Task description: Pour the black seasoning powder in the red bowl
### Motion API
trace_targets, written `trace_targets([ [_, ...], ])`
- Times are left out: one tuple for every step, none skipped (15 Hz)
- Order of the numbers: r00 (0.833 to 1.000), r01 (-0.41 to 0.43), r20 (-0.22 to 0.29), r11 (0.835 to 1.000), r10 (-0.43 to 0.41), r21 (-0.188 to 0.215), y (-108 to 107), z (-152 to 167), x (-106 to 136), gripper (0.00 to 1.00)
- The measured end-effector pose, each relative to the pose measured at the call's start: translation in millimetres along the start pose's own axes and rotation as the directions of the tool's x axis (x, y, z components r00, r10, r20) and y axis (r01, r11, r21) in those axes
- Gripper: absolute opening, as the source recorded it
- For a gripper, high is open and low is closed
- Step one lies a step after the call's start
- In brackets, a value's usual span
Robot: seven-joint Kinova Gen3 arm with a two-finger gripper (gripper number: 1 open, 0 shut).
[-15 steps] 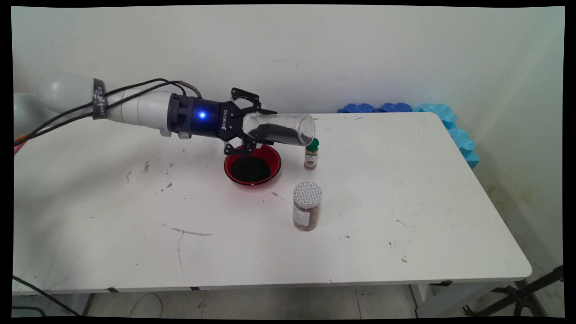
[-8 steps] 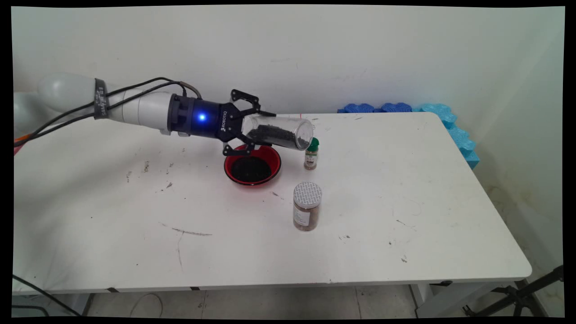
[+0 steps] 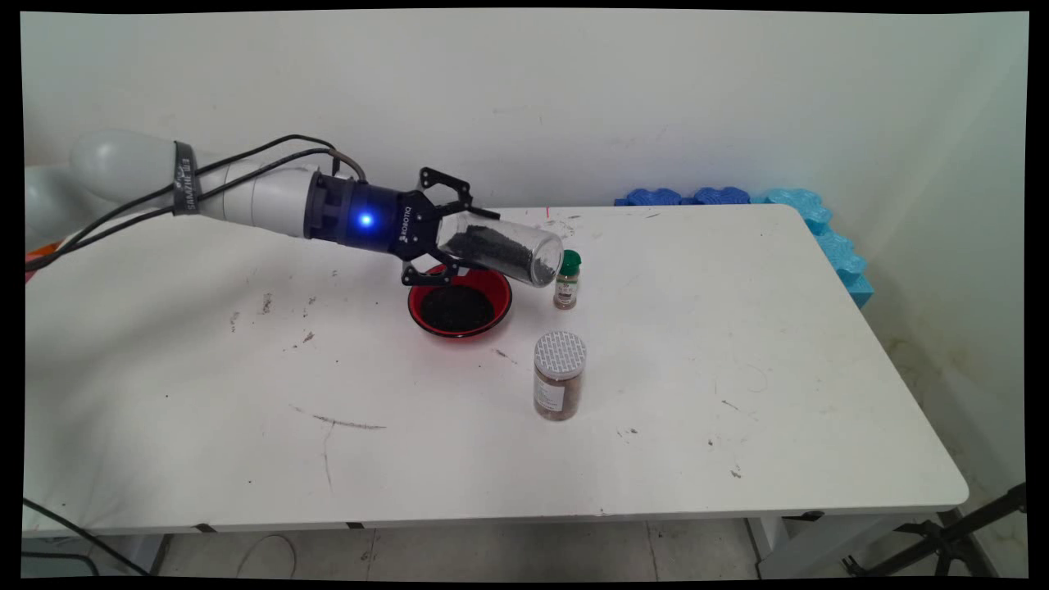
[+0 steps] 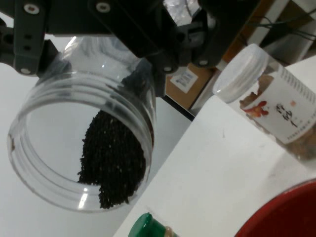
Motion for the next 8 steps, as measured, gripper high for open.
trace_targets([
  [1.000,-0.030,-0.001,1.000,0.030,0.006,0.1,-0.6,0.3,0.00],
  [0.998,-0.060,-0.001,0.998,0.060,0.012,0.4,-1.0,0.4,0.00],
  [0.997,-0.082,-0.001,0.996,0.082,0.016,0.5,-1.5,0.4,0.00],
  [0.993,-0.118,-0.001,0.993,0.118,0.023,0.7,-2.3,0.4,0.00],
  [0.988,-0.157,0.000,0.987,0.157,0.029,0.8,-3.5,0.0,0.00],
  [0.981,-0.194,0.001,0.980,0.194,0.036,0.7,-4.8,-0.4,0.00],
  [0.973,-0.229,0.003,0.972,0.229,0.043,0.5,-5.9,-0.8,0.00],
  [0.966,-0.259,0.005,0.965,0.259,0.048,0.2,-6.8,-1.1,0.00],
])
